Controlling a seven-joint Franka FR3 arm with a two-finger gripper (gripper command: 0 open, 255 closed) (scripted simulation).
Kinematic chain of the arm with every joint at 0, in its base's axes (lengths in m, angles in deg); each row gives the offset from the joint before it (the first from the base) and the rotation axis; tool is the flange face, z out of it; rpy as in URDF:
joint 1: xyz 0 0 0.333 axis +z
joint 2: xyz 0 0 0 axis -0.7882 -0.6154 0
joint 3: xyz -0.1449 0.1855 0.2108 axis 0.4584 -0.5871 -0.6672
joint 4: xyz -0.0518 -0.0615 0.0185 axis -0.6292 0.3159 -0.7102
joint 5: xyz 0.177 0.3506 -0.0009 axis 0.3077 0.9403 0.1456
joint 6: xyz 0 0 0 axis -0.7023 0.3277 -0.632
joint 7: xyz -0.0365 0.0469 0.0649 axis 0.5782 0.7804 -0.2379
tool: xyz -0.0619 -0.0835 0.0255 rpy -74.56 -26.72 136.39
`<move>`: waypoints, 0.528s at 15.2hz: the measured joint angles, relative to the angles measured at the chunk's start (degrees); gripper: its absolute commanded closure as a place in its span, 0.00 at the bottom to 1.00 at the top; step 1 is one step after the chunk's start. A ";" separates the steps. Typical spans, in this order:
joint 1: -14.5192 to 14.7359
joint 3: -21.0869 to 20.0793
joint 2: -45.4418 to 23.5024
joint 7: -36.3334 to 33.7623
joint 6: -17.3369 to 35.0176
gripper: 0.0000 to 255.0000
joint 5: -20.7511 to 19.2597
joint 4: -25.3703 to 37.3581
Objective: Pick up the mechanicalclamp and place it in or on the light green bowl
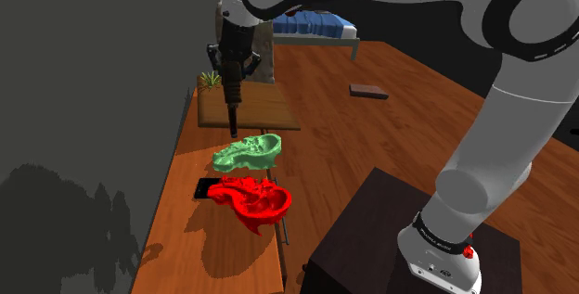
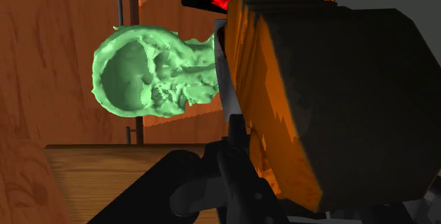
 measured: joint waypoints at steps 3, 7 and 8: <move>-1.10 1.25 -2.99 2.60 -1.87 1.00 -1.13 4.31; -2.24 2.89 -7.73 6.15 -5.34 1.00 -2.77 11.81; -2.17 3.12 -8.63 6.35 -5.45 1.00 -3.24 12.67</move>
